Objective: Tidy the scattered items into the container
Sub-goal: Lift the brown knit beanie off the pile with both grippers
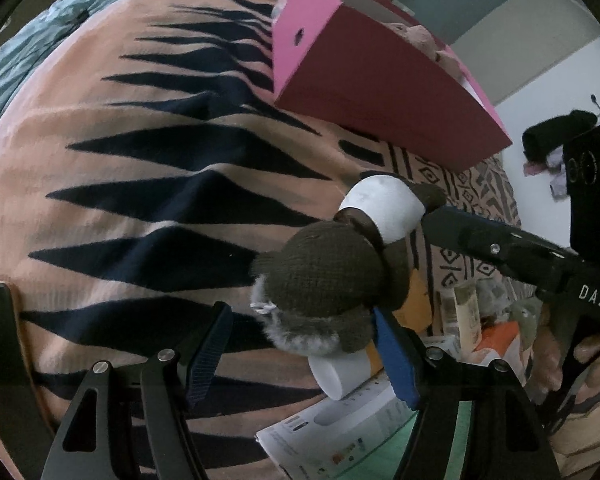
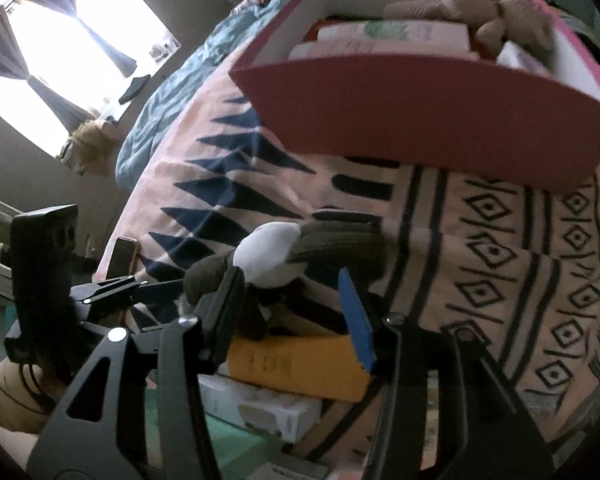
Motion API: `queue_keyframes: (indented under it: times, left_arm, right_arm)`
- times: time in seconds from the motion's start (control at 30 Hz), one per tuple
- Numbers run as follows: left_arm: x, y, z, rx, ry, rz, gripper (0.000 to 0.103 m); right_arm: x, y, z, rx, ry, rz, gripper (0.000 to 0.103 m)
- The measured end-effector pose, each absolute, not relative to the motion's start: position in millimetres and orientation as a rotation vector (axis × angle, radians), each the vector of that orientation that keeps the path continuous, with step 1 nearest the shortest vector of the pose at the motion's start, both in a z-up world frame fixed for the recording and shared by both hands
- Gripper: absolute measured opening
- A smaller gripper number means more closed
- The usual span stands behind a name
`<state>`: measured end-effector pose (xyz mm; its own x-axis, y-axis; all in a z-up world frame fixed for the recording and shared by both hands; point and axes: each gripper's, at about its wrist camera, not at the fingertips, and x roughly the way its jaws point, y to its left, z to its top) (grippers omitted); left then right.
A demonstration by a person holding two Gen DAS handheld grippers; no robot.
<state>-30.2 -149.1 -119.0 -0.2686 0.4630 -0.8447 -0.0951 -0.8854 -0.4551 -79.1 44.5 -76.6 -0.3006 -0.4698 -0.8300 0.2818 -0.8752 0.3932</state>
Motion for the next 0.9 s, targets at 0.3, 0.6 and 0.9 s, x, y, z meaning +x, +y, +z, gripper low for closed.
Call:
queue_keyframes:
  times: [0.3, 0.6, 0.9]
  left_arm:
    - [-31, -150, -116, -1.621, -0.46, 2.23, 0.071]
    - [-33, -149, -118, -1.625, -0.471, 2.216, 0.071]
    - [-34, -160, -121, -1.617, -0.597, 2.174, 0.071]
  right_arm:
    - [-81, 39, -60, 1.464, -0.183, -2.25, 0.051]
    - [-113, 33, -61, 1.452, -0.139, -2.235, 0.051]
    - [-101, 23, -85, 1.537, -0.072, -2.124, 0.051]
